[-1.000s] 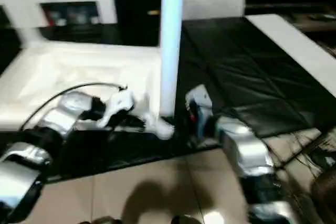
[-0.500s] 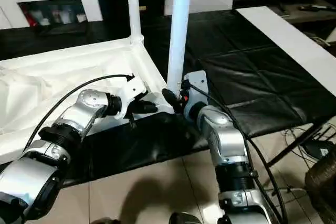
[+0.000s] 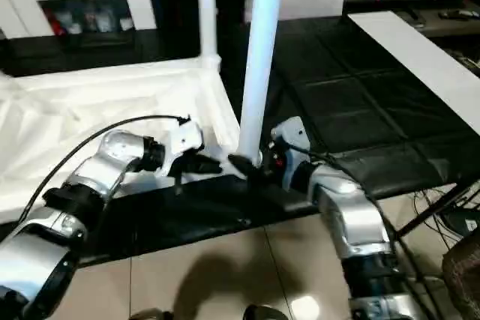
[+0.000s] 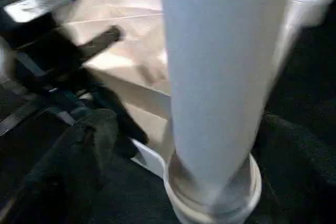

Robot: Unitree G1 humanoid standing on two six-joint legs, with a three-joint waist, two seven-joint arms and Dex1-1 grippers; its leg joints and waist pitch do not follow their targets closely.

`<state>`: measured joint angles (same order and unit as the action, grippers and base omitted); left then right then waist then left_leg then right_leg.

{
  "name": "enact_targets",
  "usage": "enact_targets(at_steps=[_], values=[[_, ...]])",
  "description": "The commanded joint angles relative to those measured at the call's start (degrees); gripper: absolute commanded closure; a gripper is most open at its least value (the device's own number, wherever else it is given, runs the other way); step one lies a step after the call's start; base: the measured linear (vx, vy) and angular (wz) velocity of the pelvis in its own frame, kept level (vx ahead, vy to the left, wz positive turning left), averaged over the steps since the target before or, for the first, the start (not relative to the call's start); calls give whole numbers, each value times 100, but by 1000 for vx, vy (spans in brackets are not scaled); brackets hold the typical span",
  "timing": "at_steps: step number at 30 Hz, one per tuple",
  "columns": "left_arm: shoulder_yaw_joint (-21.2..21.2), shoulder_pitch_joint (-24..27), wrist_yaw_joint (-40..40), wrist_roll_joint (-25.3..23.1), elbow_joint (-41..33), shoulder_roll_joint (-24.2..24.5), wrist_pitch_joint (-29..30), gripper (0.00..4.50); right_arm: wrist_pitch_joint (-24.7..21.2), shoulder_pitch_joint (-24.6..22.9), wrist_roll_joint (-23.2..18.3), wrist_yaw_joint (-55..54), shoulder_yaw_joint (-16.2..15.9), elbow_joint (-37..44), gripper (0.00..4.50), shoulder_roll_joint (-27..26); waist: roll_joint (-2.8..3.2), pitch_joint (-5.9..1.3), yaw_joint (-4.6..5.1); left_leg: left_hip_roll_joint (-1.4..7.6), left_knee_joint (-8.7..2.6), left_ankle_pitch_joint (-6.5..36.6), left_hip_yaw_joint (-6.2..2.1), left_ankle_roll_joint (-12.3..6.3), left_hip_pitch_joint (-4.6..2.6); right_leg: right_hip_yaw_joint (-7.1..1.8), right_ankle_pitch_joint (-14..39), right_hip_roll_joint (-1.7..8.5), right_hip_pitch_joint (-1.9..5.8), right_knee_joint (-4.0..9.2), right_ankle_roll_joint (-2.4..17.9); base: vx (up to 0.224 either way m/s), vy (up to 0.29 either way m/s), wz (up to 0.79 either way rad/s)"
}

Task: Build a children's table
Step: Rotate leg to tighten

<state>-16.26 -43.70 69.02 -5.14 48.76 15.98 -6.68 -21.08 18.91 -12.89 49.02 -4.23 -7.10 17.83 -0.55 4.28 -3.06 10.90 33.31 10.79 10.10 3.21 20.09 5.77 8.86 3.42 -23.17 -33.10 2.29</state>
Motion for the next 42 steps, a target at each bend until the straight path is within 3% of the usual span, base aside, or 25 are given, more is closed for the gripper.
enact_targets(at_steps=[1, 7, 11, 16, 31, 38, 42], values=[[-236, 27, 530, 15, -183, 2, -295, 450, 220, -16, -56, 504, -193, 131, 13, 144, -26, -434, -43, 262, -324, 813, -53, -442, -29, -370, 1591, 539, 371, 396, 972, 0, 0, 0], [-454, 96, 1548, 133, -330, 299, -569, 450, 471, 54, -105, 1746, -459, -24, 13, 848, -43, -461, -214, 292, -311, 737, -40, -455, -37, -370, 1364, 544, 365, 335, 1045, 0, 0, 0], [-549, 106, 1863, 117, -350, 417, -719, 450, 487, 135, -207, 2180, -548, -141, 13, 1048, -62, -462, -243, 282, -311, 779, -46, -414, -23, -350, 1596, 550, 374, 352, 966, 0, 0, 0], [-673, 104, 2231, 76, -354, 552, -896, 450, 468, 246, -338, 2745, -681, -240, 73, 1231, -69, -465, -274, 283, -307, 769, -47, -426, -21, -351, 1613, 542, 370, 346, 932, 0, 0, 0], [-948, 28, 2348, 125, -310, 528, -1127, 450, 690, 710, -349, 3086, -861, -757, 177, 989, -92, -490, -320, 285, -291, 612, -41, -410, -21, -346, 1413, 533, 367, 302, 986, 0, 0, 0], [-921, 9, 2347, 121, -273, 509, -1154, 450, 640, 717, -388, 3112, -904, -740, 242, 886, -72, -489, -317, 283, -294, 651, -45, -371, -23, -344, 1465, 533, 368, 309, 959, 0, 0, 0], [-889, 9, 2322, 90, -233, 509, -1171, 450, 554, 662, -436, 3158, -899, -641, 254, 881, -67, -485, -317, 273, -291, 692, -44, -353, -23, -343, 1523, 529, 371, 318, 945, 0, 0, 0]])
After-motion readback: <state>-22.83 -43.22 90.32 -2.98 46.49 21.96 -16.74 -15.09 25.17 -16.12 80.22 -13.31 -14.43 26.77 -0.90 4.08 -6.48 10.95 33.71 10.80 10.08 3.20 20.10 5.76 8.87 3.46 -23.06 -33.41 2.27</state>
